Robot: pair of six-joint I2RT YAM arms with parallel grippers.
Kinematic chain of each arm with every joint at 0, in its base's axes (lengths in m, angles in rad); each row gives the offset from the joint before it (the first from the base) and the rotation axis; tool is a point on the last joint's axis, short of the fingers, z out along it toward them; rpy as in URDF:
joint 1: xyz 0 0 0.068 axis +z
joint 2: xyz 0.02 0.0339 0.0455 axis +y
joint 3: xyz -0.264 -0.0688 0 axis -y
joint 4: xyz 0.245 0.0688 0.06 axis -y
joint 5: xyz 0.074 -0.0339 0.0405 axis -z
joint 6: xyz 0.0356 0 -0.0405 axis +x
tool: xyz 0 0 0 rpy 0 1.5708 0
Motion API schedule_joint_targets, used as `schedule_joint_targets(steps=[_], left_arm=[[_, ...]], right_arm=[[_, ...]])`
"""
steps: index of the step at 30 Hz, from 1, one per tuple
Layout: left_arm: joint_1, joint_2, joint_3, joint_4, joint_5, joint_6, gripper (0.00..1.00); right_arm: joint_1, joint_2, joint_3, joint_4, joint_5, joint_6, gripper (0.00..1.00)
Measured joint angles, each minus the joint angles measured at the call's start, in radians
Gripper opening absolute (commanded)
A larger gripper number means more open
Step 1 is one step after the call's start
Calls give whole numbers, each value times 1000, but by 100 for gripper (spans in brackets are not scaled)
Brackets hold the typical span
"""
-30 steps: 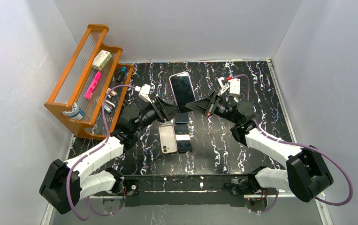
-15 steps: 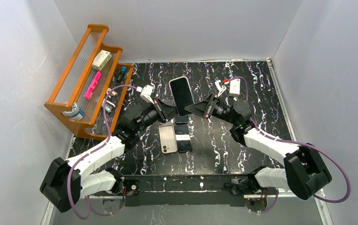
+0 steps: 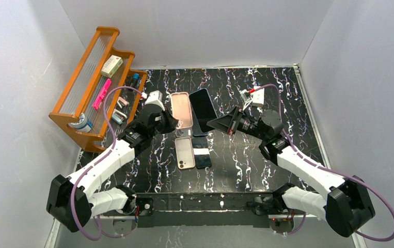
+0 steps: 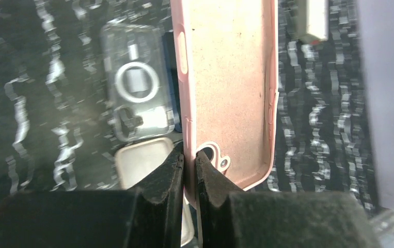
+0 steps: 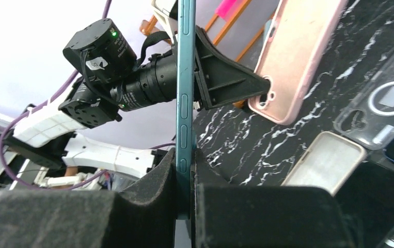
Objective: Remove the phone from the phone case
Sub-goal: Remove the phone case from the phone, then place the phone case at the center of the board.
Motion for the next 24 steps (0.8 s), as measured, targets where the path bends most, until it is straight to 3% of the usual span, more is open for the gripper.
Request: schedule_joint_targets(steps=[6, 14, 24], left_arm=[[113, 27, 7, -183, -17, 48, 0], [205, 67, 7, -294, 6, 90, 0], [249, 217, -17, -279, 61, 85, 0]], right_arm=[[-31, -76, 3, -180, 92, -120, 1], [-77, -83, 3, -361, 212, -220, 1], [-130, 109, -12, -362, 223, -216, 1]])
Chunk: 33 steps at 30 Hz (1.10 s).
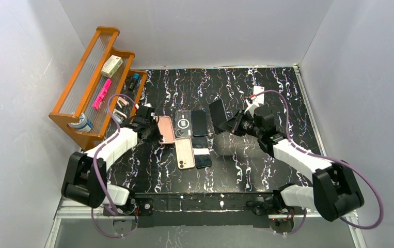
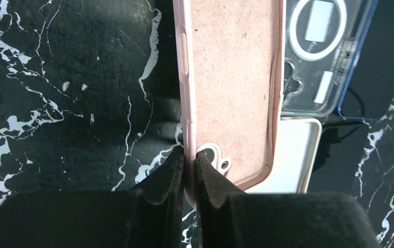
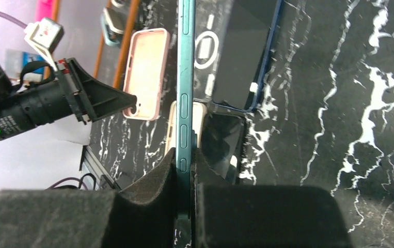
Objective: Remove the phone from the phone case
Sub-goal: Place the phone case at the center of the board.
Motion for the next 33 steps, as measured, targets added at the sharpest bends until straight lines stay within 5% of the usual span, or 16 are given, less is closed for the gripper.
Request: schedule_joint_targets(steps=[25, 33], left_arm=[[60, 360, 209, -26, 63, 145, 0], [61, 406, 262, -31, 92, 163, 9]], right_arm=[[-75, 480, 77, 142, -81, 76, 1], [-79, 601, 120, 254, -154, 108, 8]])
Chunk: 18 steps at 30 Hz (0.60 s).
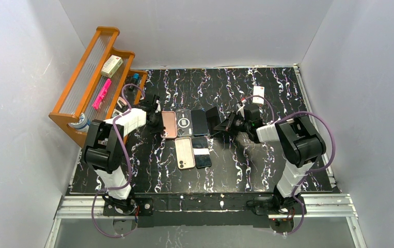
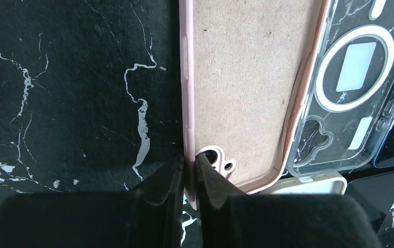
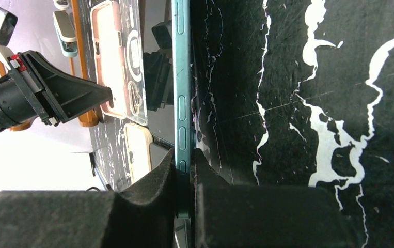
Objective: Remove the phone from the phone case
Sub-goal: Place the phone case at the center of the board, then place the phone at the center of the board.
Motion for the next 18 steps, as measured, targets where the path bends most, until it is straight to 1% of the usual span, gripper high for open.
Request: schedule_joint_targets(steps=[2, 6, 9, 12, 14, 16, 18], left_arm=[[0, 0, 1, -2, 2, 3, 13], [0, 0, 1, -2, 2, 5, 21], [0, 0, 2, -1, 3, 4, 27], [0, 1, 6, -7, 2, 4, 35], [0, 1, 8, -13, -2, 3, 44], [-1, 0, 11, -19, -11, 5, 57], [-2, -3, 14, -26, -24, 2, 67]], right_arm=[[-3, 14, 0, 17, -14, 3, 12], [-8, 33, 0, 31, -36, 0, 24], [-7, 39, 5, 7, -41, -18, 35], [-5, 45, 22, -51, -51, -46, 47], [-5, 45, 48, -82, -56, -69, 54], [0, 43, 77, -121, -53, -100, 60], [7, 34, 97, -159, -42, -129, 67]])
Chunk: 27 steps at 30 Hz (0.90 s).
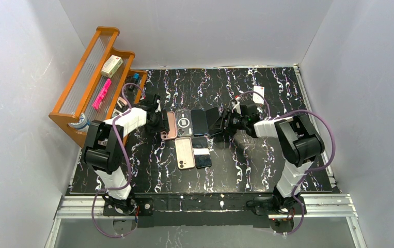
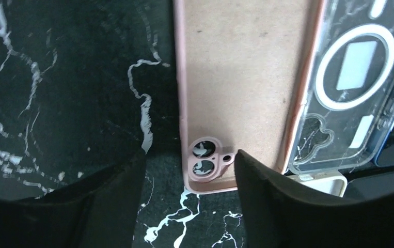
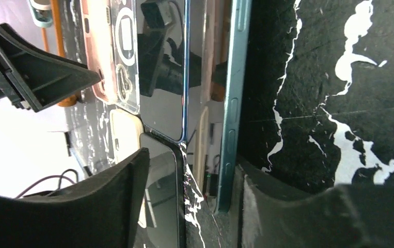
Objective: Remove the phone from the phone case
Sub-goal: Place the phone at the center of the board, then reset both arms
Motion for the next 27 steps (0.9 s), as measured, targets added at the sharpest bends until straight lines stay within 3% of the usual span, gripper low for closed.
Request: schedule_joint_targets(steps=[3, 7, 13, 19, 22, 27], left_arm=[[0, -9, 0, -20, -28, -8, 82], [0, -39, -10, -49, -56, -14, 98], [0, -183, -70, -79, -83, -17, 98], [0, -430, -97, -109, -108, -14, 98], [0, -589, -103, -118, -134, -6, 98], [0, -862, -130, -134, -212, 3, 98]], right_arm=[[13, -32, 11, -56, 35, -45, 78], [20, -79, 15, -132, 100, -98, 82], [27, -133, 14, -216, 182, -157, 98], [34, -221, -2, -341, 285, -215, 99], [34, -347, -34, -437, 363, -237, 99], [34, -694, -37, -551, 536, -286, 99]])
